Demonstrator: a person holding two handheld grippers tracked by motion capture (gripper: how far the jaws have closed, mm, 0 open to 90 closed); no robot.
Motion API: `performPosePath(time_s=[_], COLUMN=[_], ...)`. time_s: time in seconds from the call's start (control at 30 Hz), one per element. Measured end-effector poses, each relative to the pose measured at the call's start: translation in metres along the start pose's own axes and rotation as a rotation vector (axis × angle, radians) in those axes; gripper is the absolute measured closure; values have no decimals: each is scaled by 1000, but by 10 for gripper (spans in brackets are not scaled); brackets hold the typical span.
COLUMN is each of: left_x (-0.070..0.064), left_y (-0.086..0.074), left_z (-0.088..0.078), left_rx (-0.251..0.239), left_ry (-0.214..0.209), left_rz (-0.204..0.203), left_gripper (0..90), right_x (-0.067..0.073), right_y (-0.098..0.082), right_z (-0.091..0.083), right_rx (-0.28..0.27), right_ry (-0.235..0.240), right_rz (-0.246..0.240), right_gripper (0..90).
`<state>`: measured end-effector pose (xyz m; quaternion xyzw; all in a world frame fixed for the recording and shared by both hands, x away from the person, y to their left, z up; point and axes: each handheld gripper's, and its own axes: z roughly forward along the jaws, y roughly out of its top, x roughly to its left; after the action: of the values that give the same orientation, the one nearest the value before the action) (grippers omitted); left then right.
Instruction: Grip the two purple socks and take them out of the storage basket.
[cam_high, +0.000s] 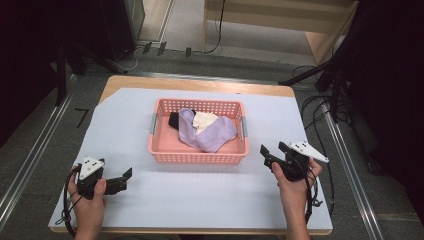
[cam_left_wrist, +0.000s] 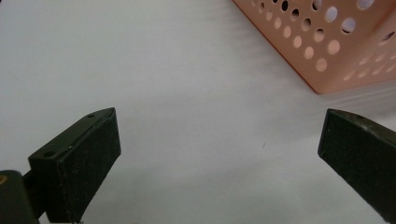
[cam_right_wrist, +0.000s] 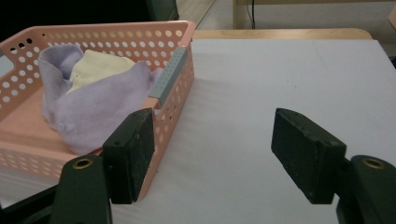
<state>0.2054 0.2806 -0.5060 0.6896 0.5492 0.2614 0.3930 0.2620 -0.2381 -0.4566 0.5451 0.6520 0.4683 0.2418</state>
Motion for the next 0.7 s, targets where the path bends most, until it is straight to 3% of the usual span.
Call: performPosePath(time_s=[0.7], left_x=[1], left_y=[0], left_z=[-1], left_rx=[-9], left_ry=[0], left_rz=[-6], left_gripper=[1], right_x=[50], right_y=[23], right_z=[43], right_rx=[21], right_ry=[96], right_rz=[-56], right_gripper=[333])
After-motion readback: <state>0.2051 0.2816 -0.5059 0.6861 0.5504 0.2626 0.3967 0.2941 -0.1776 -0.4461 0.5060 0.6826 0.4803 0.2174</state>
